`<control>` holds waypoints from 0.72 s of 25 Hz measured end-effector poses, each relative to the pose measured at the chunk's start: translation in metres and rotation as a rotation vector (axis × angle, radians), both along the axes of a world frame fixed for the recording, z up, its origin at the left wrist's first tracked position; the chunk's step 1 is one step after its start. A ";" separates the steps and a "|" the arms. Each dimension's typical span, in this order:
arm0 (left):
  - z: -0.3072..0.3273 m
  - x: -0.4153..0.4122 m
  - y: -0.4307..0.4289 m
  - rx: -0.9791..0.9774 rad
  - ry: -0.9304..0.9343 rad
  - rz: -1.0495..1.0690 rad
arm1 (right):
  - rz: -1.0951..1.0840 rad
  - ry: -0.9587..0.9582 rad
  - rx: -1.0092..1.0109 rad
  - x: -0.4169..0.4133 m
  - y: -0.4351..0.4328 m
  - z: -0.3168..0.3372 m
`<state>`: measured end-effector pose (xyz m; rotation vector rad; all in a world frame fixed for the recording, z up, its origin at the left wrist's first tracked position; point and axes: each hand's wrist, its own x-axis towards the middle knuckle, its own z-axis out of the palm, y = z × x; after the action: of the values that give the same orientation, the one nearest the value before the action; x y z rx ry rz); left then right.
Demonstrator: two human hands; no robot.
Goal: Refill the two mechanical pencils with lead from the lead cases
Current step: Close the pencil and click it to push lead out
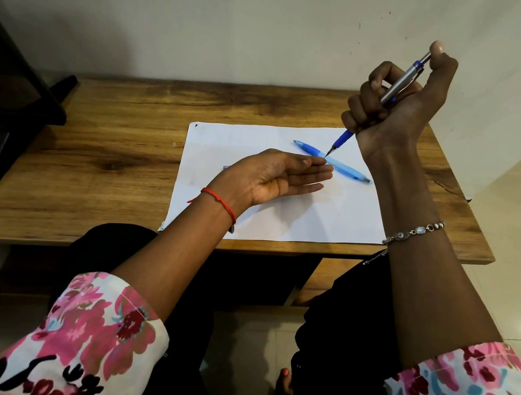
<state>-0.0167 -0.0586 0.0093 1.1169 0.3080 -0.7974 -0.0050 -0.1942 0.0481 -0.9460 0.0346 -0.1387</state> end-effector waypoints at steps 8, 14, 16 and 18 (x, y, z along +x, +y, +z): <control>-0.001 0.003 0.000 0.005 -0.004 -0.010 | -0.007 0.008 -0.017 0.003 -0.001 0.000; -0.002 0.002 -0.001 0.008 -0.004 -0.013 | -0.013 0.003 -0.015 0.003 -0.002 0.000; -0.001 0.001 -0.001 0.009 -0.003 -0.014 | -0.011 -0.002 -0.013 0.002 -0.002 -0.001; -0.001 0.001 -0.002 0.008 -0.003 -0.015 | -0.014 0.005 -0.017 0.002 -0.001 -0.002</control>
<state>-0.0156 -0.0604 0.0082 1.1286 0.3009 -0.8081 -0.0034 -0.1953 0.0464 -0.9629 0.0450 -0.1499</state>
